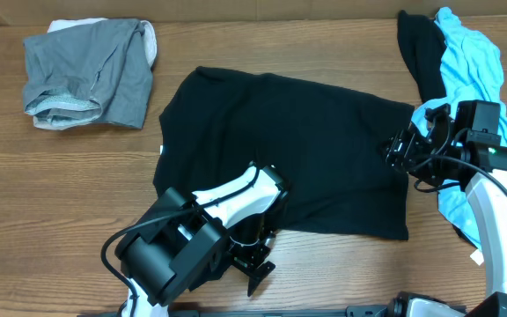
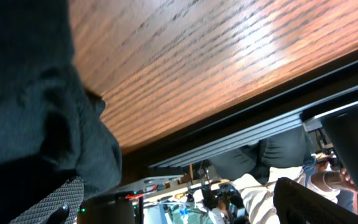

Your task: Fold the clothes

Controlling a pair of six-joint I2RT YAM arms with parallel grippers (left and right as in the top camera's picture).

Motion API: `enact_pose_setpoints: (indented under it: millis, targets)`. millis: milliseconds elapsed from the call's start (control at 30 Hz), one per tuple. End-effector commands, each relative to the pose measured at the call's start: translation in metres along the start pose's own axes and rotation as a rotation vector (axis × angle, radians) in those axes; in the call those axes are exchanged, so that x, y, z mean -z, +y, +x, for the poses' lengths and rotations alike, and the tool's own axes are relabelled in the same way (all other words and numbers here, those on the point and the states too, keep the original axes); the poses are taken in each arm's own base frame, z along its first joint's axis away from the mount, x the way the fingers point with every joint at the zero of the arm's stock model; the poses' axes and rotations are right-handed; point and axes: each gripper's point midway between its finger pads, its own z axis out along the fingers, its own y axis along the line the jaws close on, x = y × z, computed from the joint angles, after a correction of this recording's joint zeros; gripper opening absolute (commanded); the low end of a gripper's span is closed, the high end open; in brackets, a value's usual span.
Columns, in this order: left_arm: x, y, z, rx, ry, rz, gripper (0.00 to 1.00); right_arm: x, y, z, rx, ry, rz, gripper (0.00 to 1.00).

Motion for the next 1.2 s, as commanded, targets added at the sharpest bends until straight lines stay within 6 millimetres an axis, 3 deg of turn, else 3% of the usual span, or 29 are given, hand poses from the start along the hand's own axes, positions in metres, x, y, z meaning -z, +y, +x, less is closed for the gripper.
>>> enact_pose_setpoints:
  millis: [0,67,167,200,333,433,533,633,700,833,867,933,1000,1067,1100,1167]
  targets:
    - [0.020,0.004,-0.006,0.014,-0.043,-0.008,1.00,-0.001,-0.001,-0.005,-0.003,-0.016,-0.003,0.81]
    - [0.040,0.008,-0.010,0.019,-0.080,-0.032,1.00,-0.002,-0.001,-0.007,0.000,-0.021,-0.005,0.81]
    - [0.086,0.009,-0.018,0.008,-0.183,-0.048,1.00,-0.007,-0.004,-0.007,-0.007,-0.007,-0.001,0.82]
    - [0.115,0.007,-0.022,-0.014,-0.259,-0.043,1.00,-0.010,-0.005,-0.006,-0.012,0.004,0.002,0.82]
    - [0.184,0.006,-0.033,-0.040,-0.484,-0.032,1.00,-0.019,-0.009,-0.005,-0.022,0.026,0.006,0.82]
    - [0.229,0.018,-0.042,-0.021,-0.659,-0.022,1.00,-0.028,-0.011,-0.006,-0.002,0.037,0.012,0.82]
    - [0.256,0.044,-0.056,0.031,-0.782,-0.005,1.00,-0.041,-0.018,-0.003,0.026,0.061,0.072,0.82]
    - [0.263,0.073,-0.069,0.092,-0.839,0.013,1.00,-0.055,-0.021,0.003,0.062,0.096,0.124,0.80]
    - [0.263,0.095,-0.078,0.134,-0.862,0.024,1.00,-0.064,-0.020,0.004,0.090,0.104,0.150,0.73]
    - [0.255,0.124,-0.095,0.178,-0.868,0.037,0.95,-0.080,-0.017,-0.001,0.149,0.085,0.200,0.28]
    - [0.250,0.130,-0.103,0.181,-0.865,0.033,0.89,-0.085,-0.019,-0.001,0.161,0.082,0.230,0.15]
    - [0.245,0.137,-0.115,0.188,-0.862,0.026,0.77,-0.093,-0.021,0.002,0.179,0.094,0.258,0.05]
    - [0.241,0.143,-0.127,0.192,-0.860,0.019,0.66,-0.099,-0.022,0.006,0.182,0.114,0.263,0.04]
    - [0.236,0.148,-0.142,0.198,-0.863,0.019,0.47,-0.105,-0.026,0.010,0.179,0.138,0.270,0.04]
    - [0.231,0.153,-0.155,0.207,-0.861,0.023,0.31,-0.109,-0.029,0.013,0.176,0.154,0.276,0.04]
    - [0.223,0.157,-0.168,0.214,-0.850,0.027,0.18,-0.112,-0.031,0.015,0.173,0.165,0.279,0.04]
